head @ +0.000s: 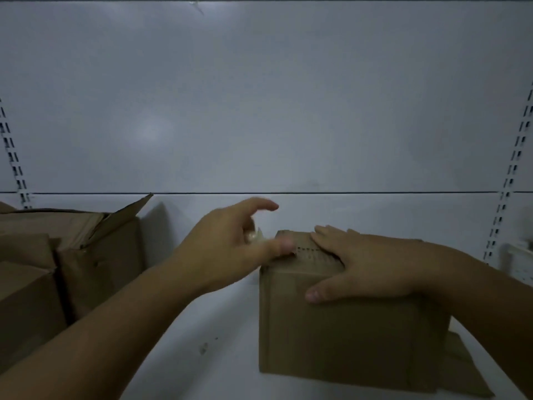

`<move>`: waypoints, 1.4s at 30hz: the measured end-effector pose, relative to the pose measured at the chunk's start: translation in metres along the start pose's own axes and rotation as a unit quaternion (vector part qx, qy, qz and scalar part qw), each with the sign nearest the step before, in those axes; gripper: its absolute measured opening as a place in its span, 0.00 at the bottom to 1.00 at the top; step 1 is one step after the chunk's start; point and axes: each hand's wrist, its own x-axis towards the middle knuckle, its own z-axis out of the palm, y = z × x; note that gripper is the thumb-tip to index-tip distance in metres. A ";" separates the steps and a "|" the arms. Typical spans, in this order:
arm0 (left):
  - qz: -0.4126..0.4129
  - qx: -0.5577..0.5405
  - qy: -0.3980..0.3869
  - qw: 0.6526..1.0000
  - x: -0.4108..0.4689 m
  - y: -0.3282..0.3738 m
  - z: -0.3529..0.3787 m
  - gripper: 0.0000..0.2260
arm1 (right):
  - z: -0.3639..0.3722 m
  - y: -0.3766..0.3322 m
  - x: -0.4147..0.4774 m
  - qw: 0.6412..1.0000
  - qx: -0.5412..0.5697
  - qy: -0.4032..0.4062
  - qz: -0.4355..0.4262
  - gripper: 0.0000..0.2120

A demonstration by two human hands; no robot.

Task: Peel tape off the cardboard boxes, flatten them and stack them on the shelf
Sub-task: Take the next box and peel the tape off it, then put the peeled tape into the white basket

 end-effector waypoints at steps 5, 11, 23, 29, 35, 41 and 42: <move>0.018 0.155 -0.041 0.987 -0.006 -0.023 -0.002 0.36 | 0.001 0.008 0.006 0.999 -0.044 -0.024 -0.020 0.51; -0.126 0.316 -0.037 0.940 -0.064 -0.127 -0.026 0.26 | -0.004 0.020 0.009 0.998 -0.001 -0.043 -0.040 0.44; -0.055 -0.152 0.112 0.980 -0.086 -0.114 -0.005 0.14 | 0.002 0.007 0.012 0.992 0.041 0.108 -0.058 0.32; 0.013 -0.228 0.090 0.969 -0.055 -0.034 -0.024 0.22 | 0.001 -0.034 -0.021 0.919 0.152 0.327 -0.162 0.25; 0.037 -0.329 -0.093 0.939 0.004 0.062 0.001 0.33 | -0.022 -0.032 -0.068 0.816 0.278 0.473 -0.180 0.08; 0.003 -0.555 -0.126 0.822 0.065 0.137 0.061 0.23 | -0.039 0.094 -0.138 0.693 0.382 0.608 0.067 0.06; 0.008 -0.539 -0.125 0.833 0.074 0.147 0.070 0.15 | -0.038 0.117 -0.153 0.683 0.383 0.613 0.104 0.06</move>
